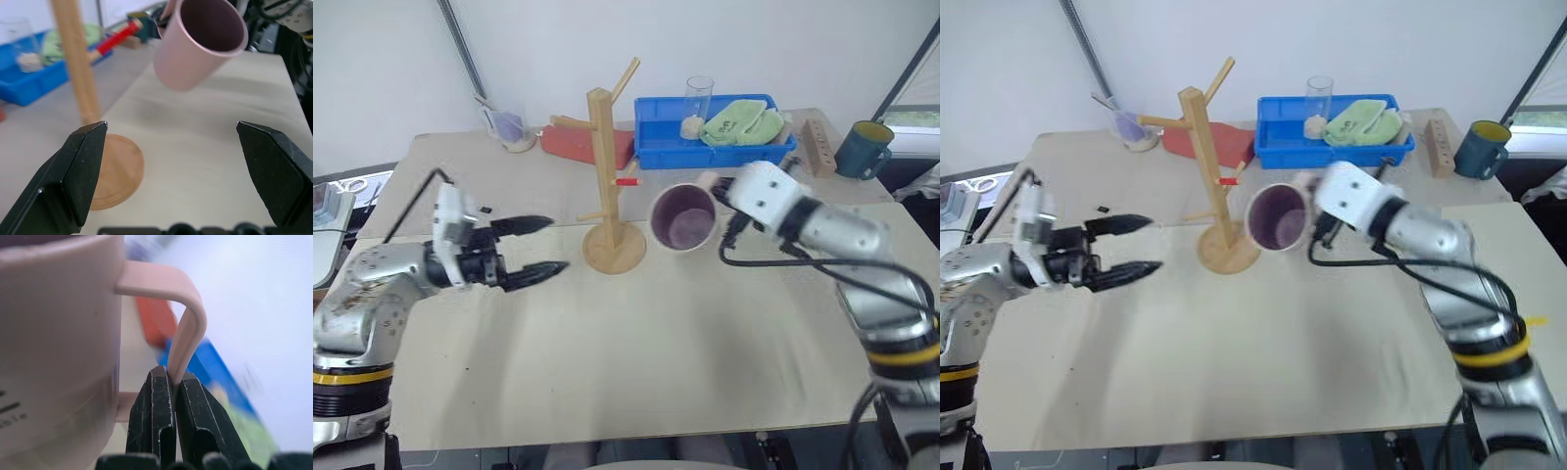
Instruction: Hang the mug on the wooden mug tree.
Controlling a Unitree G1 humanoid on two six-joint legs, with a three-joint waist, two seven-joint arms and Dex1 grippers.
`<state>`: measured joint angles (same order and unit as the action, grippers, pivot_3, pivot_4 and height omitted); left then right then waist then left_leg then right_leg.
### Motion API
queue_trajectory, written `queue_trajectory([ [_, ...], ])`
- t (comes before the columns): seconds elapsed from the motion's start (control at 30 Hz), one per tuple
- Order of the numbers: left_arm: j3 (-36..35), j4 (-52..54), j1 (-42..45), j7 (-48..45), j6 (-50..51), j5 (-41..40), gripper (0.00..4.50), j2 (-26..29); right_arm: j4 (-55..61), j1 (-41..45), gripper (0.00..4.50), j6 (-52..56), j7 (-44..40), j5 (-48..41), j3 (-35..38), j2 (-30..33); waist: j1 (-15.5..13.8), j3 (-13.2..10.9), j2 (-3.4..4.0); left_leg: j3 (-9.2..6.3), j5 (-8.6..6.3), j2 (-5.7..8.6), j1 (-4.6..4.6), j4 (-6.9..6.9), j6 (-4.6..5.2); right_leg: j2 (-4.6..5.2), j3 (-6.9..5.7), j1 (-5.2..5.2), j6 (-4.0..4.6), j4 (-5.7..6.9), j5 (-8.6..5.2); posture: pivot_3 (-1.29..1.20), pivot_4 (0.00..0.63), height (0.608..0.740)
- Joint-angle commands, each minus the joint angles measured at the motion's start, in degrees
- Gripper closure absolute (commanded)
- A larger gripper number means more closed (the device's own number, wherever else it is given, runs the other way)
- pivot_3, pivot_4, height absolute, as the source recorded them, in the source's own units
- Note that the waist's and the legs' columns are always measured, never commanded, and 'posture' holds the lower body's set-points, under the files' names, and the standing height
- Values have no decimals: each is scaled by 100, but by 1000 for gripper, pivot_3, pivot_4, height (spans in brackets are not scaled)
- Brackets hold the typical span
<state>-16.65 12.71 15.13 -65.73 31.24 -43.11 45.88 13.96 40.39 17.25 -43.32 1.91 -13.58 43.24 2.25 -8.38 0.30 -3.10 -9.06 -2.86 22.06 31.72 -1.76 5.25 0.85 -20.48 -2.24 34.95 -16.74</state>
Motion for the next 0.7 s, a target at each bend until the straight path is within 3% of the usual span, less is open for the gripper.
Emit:
queue_trajectory([
  [0.03,-301,383,-182,-76,16,-255,0,143,-396,623,4481,-260,-459,208,-242,-59,-22,2,1,0,0,0,4,1,0,-1,1,2,0,-3,1,0,150,720],
  [0.23,-385,702,-412,149,88,-374,0,151,-1295,1417,4481,-826,-998,531,-648,-276,-76,11,14,3,0,-1,-3,-3,0,-5,3,7,5,4,4,0,150,720],
  [0.7,-112,1003,-200,576,302,-460,0,93,-2485,2359,4481,-1529,-1444,1055,-916,-997,-34,15,20,0,2,-1,-13,-8,1,-12,4,2,16,17,15,0,150,720],
])
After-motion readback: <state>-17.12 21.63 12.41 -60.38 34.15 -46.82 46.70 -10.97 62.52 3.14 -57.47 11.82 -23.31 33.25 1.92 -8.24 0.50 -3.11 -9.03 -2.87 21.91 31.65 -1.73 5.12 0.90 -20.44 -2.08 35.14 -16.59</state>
